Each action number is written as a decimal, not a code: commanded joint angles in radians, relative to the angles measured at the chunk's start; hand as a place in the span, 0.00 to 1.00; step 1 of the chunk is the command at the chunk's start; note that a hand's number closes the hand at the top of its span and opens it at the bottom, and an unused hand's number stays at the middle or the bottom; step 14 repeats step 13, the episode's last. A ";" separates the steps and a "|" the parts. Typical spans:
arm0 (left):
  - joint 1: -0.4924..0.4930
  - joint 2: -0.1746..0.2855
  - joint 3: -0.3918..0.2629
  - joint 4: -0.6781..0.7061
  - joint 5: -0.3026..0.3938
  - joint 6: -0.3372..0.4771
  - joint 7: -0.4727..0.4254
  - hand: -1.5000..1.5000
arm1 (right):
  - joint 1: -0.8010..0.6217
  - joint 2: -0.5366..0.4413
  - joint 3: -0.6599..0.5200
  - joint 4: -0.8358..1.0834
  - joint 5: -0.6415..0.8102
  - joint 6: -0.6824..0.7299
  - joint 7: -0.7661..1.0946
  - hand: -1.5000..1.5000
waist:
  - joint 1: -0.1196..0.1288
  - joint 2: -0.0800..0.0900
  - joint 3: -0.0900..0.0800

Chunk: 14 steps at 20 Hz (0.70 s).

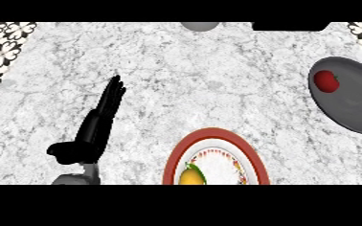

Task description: Pick the tomato from the plate and place it in the pan

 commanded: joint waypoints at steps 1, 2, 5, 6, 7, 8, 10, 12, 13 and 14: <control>0.028 0.008 -0.011 -0.024 -0.003 -0.011 0.001 0.50 | 0.025 -0.016 0.005 0.013 -0.009 0.172 -0.168 0.00 | 0.013 -0.001 0.000; 0.031 -0.013 -0.024 -0.009 -0.017 0.007 -0.012 0.50 | 0.036 -0.025 0.012 0.003 -0.007 0.170 -0.177 0.00 | 0.003 -0.003 -0.002; -0.006 -0.005 -0.001 0.003 -0.007 0.005 -0.002 0.50 | 0.038 -0.033 0.030 -0.003 -0.005 0.181 -0.178 0.00 | 0.005 -0.001 -0.001; -0.015 -0.007 -0.002 0.037 -0.005 -0.003 -0.021 0.50 | 0.023 -0.007 0.029 0.010 -0.006 0.126 -0.164 0.00 | 0.010 0.003 -0.001; -0.042 0.005 0.012 0.016 0.004 -0.004 0.032 0.50 | 0.058 -0.025 0.034 -0.001 -0.005 0.149 -0.204 0.00 | 0.000 0.000 0.000; -0.008 -0.008 -0.016 0.039 -0.018 -0.006 -0.029 0.50 | 0.053 -0.006 0.044 -0.011 0.002 0.110 -0.214 0.00 | 0.006 0.003 0.001; 0.011 0.004 0.003 0.028 0.001 -0.013 -0.025 0.50 | 0.040 -0.023 0.037 -0.002 -0.010 0.097 -0.203 0.00 | 0.013 0.001 0.000; 0.000 0.004 0.002 0.025 -0.008 -0.007 -0.023 0.50 | 0.061 -0.028 0.027 -0.001 -0.021 0.073 -0.240 0.00 | 0.006 0.000 -0.001; 0.044 -0.016 -0.030 -0.030 -0.006 -0.003 -0.004 0.50 | 0.084 0.007 0.052 -0.010 0.003 0.019 -0.263 0.00 | 0.012 -0.003 -0.001; 0.044 -0.016 -0.030 -0.030 -0.006 -0.003 -0.004 0.50 | 0.084 0.007 0.052 -0.010 0.003 0.019 -0.263 0.00 | 0.012 -0.003 -0.001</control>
